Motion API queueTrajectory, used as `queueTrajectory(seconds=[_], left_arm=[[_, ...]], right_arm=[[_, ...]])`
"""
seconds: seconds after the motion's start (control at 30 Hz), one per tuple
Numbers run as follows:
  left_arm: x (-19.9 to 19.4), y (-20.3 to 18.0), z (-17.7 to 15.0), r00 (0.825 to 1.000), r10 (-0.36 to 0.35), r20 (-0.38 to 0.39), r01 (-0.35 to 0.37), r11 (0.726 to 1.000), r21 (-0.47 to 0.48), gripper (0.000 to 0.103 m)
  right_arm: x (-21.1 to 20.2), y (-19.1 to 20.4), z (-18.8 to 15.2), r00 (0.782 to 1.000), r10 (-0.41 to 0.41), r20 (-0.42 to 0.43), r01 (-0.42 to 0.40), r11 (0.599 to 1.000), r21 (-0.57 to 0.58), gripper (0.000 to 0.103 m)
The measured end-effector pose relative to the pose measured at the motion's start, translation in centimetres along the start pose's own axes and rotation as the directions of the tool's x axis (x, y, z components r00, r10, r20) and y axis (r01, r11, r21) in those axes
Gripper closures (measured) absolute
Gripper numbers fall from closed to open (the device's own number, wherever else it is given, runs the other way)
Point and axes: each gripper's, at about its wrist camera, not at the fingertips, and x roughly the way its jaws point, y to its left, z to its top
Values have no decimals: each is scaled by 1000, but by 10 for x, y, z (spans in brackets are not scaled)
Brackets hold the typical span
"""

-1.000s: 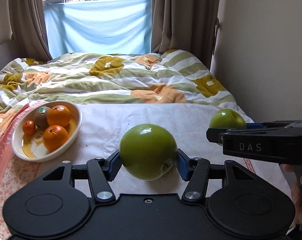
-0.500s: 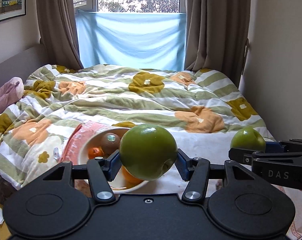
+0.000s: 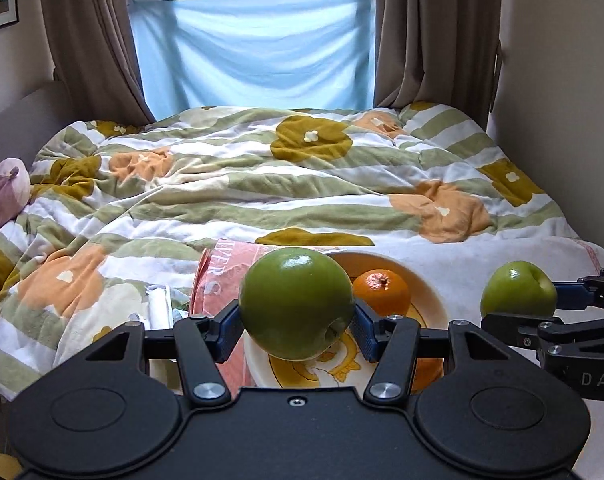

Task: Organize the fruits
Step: 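Carry both green apples to the duck bowl and lower them inside, then open both tools to release the apples in the bowl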

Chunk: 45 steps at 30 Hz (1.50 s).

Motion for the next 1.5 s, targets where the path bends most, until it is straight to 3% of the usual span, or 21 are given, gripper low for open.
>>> queueTrajectory(seconds=[0.37,0.8,0.87,0.93,1.33,1.5], left_arm=[[54,13,-21,988,-122,-97,132,986,99,42],[74,2,-38,979,-102,-176,130,979,155,42],[71,2,-37,980,-109,-164,134,980,150,34],[64,3,-35,986,-107,-127,126,980,152,2],[31,25,-29,989,-113,-97,121,990,78,1],[22,35,-33,993,-80,-83,84,996,43,1]], right_arm=[[44,17,-8,997,-39,-72,40,999,12,35],[50,13,-13,996,-13,-88,13,1000,-4,35],[49,12,-12,996,-8,-91,7,1000,-11,35],[48,12,-12,996,-4,-90,3,1000,-18,35],[50,18,-2,995,10,-96,-14,999,-42,35],[67,29,8,994,31,-102,-36,998,-49,35]])
